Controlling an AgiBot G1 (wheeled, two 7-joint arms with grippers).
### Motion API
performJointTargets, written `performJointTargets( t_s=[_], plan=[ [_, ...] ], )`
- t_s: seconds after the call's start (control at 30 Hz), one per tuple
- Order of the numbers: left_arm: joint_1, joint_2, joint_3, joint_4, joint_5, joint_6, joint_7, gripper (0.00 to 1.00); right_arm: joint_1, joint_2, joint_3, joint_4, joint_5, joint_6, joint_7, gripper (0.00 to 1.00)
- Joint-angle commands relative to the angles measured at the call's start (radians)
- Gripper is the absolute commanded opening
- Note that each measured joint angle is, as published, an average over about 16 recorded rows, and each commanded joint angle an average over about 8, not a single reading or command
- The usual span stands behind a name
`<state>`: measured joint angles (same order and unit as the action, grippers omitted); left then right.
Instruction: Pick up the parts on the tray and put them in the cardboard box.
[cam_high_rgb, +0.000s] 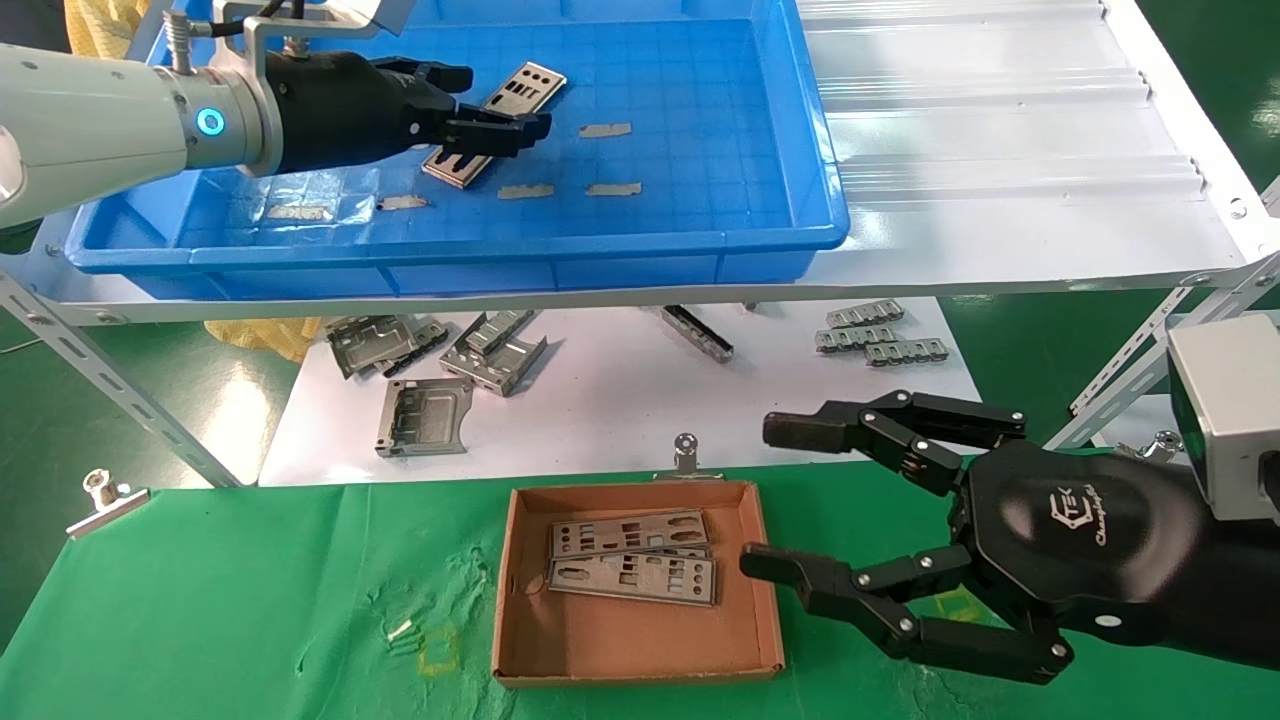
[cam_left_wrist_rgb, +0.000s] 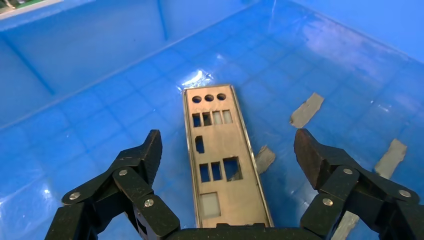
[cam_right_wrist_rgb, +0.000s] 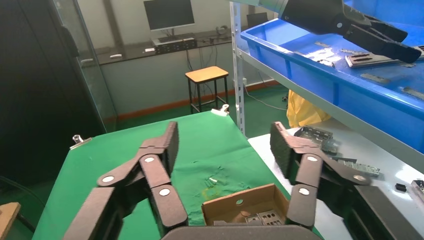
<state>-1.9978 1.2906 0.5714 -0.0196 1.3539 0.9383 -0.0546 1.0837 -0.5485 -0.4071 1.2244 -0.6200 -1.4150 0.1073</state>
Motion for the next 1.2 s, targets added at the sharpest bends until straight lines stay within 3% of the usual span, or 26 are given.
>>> performJointTargets(
  t_s=[0.03,1.2],
  plan=[
    [0.000,0.002,-0.002,0.003,-0.003,0.001,0.001,0.00,0.000,0.000,0.000,0.000,0.000,0.000,0.000,1.00],
    [-0.009,0.006,-0.007,0.000,-0.009,-0.055,0.064,0.00,0.000,0.000,0.000,0.000,0.000,0.000,0.000,1.00]
  ],
)
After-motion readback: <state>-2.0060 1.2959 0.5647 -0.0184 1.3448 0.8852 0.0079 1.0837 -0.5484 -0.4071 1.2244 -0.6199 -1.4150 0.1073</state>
